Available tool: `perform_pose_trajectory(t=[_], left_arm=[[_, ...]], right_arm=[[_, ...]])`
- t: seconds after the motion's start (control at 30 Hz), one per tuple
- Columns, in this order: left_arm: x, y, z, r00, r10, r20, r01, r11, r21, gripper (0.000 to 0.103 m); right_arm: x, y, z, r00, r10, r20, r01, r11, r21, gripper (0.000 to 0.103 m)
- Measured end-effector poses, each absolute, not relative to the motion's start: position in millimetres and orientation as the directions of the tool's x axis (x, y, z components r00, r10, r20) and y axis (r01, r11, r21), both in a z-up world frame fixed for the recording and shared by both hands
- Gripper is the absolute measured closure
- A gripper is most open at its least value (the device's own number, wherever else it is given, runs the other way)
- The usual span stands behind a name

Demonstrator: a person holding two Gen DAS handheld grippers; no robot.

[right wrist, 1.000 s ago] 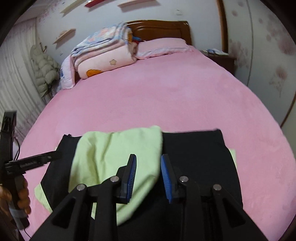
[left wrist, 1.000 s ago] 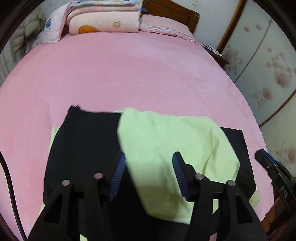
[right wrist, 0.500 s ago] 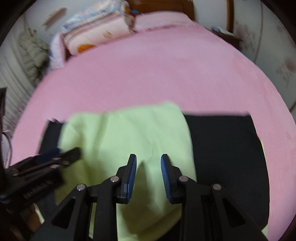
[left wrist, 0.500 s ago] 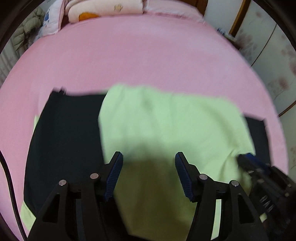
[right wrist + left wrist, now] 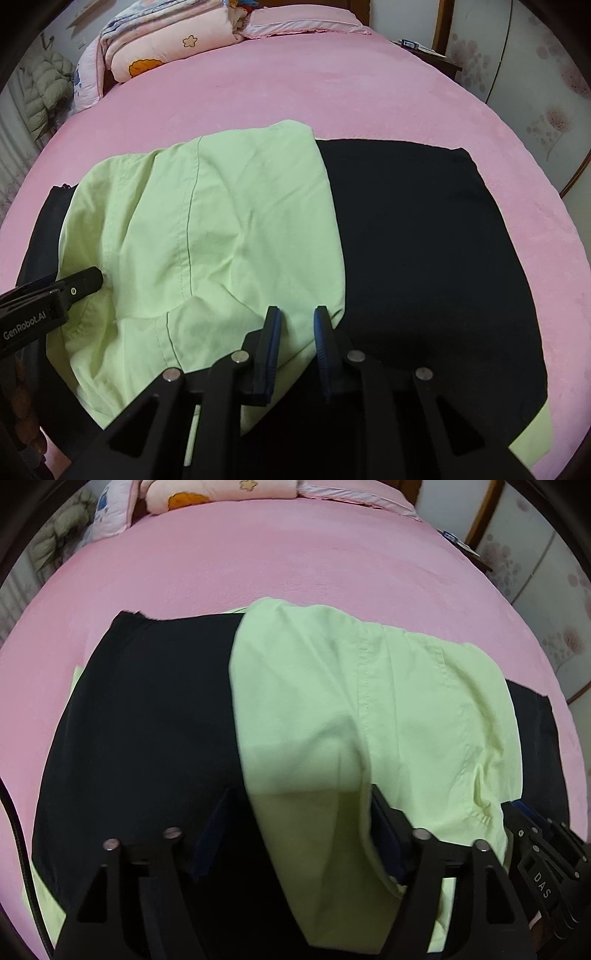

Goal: Fold large clothes
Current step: 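Open both grippers and release the hood onto the black back, then withdraw both open grippers from the folded jacket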

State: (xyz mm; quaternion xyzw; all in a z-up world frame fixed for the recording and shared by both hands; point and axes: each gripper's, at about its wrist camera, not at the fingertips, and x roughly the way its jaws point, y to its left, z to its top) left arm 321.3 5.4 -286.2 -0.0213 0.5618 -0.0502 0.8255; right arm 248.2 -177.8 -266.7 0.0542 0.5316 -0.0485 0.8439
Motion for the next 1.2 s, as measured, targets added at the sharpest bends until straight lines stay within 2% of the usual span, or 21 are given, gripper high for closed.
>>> perform_pose_trajectory(t=[0.2,0.5,0.8,1.2], left_arm=[[309,14,-270,0.352,-0.107,-0.93,0.034,0.994,-0.101,0.024],[287,14,-210,0.375,-0.087,-0.923,0.039,0.996,-0.078,0.018],[268,28,-143,0.378,-0.149,-0.914,0.001,0.987,-0.161,0.018],[214,57,-61,0.424,-0.159,-0.892,-0.04,0.98,-0.194,0.018]], right_arm=[[242,-180,-241,0.451,0.042,-0.891,0.159,0.979,0.126,0.084],[223,-167,-176,0.505,0.091,-0.858,0.121,0.977,0.175,0.081],[205,-156,-120,0.526,0.132,-0.84,0.093,0.973,0.211,0.081],[157,-142,-44,0.552,0.199,-0.81,0.011,0.969,0.246,0.08]])
